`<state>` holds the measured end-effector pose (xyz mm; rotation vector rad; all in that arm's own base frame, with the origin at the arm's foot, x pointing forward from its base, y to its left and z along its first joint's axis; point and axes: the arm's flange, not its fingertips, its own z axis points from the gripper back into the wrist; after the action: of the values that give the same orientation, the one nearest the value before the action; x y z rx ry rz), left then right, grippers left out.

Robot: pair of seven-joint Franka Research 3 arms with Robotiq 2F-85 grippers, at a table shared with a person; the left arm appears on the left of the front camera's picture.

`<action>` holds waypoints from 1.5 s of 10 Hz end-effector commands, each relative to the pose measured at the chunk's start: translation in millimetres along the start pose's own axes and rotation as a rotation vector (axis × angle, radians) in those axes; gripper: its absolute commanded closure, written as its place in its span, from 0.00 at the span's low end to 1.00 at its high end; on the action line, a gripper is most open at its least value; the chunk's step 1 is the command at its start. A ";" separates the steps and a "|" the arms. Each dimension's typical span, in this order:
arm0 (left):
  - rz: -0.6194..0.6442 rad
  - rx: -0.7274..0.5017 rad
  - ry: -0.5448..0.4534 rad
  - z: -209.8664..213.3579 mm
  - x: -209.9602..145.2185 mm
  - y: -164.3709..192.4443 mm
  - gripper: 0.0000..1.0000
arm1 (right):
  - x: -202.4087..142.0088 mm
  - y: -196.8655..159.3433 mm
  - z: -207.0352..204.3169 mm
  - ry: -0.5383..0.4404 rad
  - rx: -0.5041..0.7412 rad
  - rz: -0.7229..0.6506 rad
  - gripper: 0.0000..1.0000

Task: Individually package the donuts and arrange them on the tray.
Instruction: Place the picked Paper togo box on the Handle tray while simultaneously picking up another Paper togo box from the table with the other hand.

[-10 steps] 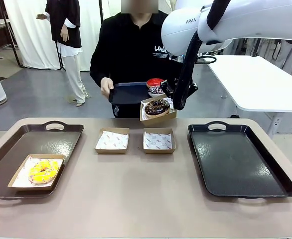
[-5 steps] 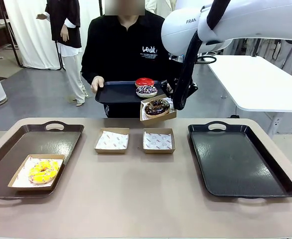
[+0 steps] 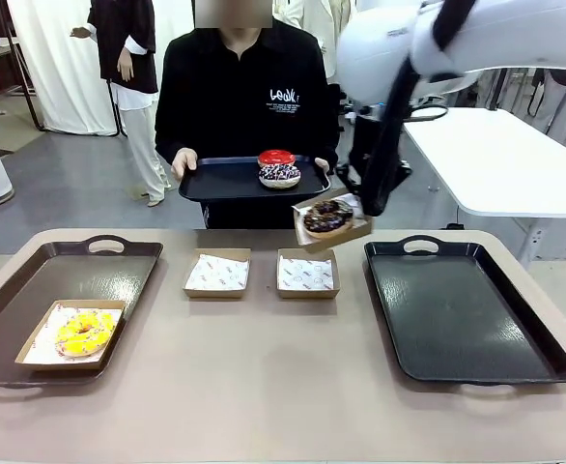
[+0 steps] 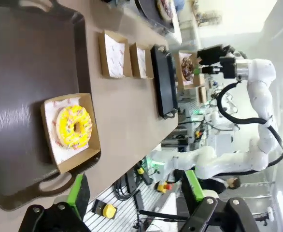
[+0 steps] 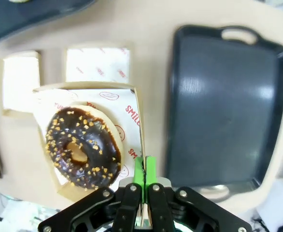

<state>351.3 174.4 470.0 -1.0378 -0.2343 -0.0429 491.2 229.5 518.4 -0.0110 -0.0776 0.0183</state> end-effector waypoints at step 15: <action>-0.252 0.890 0.363 -373.5 147.9 -139.0 0.00 | -122.6 -184.0 -79.2 0.058 0.051 -0.142 0.99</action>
<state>524.8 -195.3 436.8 -0.1693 0.0143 -0.3675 386.3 43.4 430.4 0.0430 -0.0144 -0.1140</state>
